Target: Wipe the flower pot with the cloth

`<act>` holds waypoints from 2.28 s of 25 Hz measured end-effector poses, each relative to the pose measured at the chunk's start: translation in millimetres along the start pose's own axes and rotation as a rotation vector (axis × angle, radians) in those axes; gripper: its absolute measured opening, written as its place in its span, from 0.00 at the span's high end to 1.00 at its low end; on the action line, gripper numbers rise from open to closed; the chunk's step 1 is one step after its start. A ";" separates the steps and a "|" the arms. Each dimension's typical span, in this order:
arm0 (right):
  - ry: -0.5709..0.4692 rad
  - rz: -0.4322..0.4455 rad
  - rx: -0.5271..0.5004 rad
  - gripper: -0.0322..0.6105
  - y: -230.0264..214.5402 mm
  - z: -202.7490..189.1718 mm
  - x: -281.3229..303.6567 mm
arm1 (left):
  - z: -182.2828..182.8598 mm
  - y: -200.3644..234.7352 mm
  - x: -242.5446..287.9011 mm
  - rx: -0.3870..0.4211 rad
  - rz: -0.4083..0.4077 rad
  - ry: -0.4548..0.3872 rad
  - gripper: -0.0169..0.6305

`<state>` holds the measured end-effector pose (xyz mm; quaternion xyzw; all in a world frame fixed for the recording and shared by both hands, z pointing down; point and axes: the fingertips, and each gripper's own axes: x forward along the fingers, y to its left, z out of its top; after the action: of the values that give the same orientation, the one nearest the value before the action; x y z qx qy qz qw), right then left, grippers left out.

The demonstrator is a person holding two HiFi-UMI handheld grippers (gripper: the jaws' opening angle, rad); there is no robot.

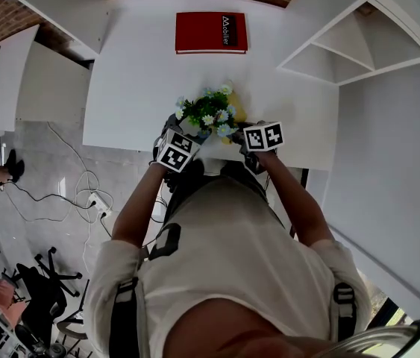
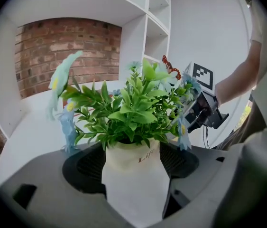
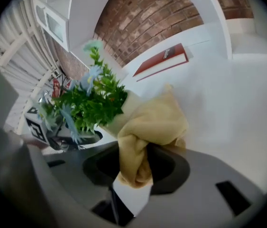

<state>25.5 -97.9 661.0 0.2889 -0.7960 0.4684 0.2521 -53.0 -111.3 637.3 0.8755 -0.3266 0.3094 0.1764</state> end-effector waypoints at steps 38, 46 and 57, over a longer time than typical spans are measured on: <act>-0.193 -0.280 -0.108 0.71 -61.9 79.8 -118.8 | -6.9 8.9 -9.0 -0.013 0.049 0.015 0.41; -0.058 -0.451 -0.215 0.69 -108.2 44.6 -121.2 | -19.6 23.7 -37.9 -0.067 0.111 0.011 0.41; -0.187 -0.458 -0.119 0.42 -80.0 29.5 -128.2 | -25.9 28.9 -76.9 -0.133 0.158 -0.022 0.41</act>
<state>167.9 -127.0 610.0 0.4883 -0.7558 0.3228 0.2936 -129.4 -83.4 609.2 0.8367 -0.4164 0.2904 0.2056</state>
